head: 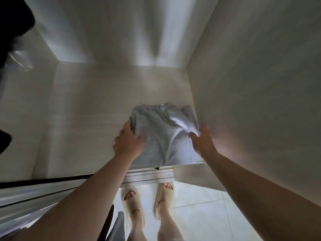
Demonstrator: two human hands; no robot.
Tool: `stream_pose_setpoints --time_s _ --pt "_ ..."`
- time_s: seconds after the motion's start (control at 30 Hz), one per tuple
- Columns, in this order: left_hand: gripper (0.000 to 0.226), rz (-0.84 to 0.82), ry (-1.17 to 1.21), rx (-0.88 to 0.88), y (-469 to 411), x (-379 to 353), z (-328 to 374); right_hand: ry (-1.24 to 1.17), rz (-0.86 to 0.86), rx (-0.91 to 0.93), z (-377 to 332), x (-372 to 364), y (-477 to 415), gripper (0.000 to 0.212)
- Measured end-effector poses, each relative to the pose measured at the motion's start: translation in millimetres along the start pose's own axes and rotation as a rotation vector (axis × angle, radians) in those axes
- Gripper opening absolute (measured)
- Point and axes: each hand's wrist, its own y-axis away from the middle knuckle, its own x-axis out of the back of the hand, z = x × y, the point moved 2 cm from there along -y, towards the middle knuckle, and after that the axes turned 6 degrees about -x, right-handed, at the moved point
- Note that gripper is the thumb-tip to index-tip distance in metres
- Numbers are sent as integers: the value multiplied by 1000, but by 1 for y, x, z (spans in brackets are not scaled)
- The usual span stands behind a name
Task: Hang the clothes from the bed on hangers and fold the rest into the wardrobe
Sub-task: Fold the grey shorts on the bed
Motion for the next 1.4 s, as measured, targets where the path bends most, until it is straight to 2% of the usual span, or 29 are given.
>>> stream_pose_setpoints --time_s 0.07,0.17,0.23,0.33,0.53,0.77,0.93,1.13,1.27,1.4 --pt "77 62 -230 -19 -1 -16 -10 224 17 119 13 -22 -4 63" --pt "69 183 -453 -317 6 -40 -21 459 10 350 30 -52 1 65" --pt "64 222 -512 -471 11 -55 -32 542 -15 416 43 -68 5 65" --pt "58 228 -545 -596 13 -74 -47 627 10 425 59 -85 6 61" --pt "57 226 -574 -604 -12 -87 -49 624 168 408 54 -95 -12 59" --pt "59 195 -571 -556 -92 -88 0 614 233 316 10 -90 -93 66" --pt "59 287 -563 -536 -150 -89 31 643 301 309 -29 -92 -152 63" --pt "60 319 -570 -523 -196 -87 53 612 363 339 -58 -92 -190 65" --pt "58 287 -567 -564 -199 -79 55 627 327 346 -59 -89 -188 66" --pt "64 150 -637 -522 -194 -61 49 726 201 370 -48 -71 -185 63"
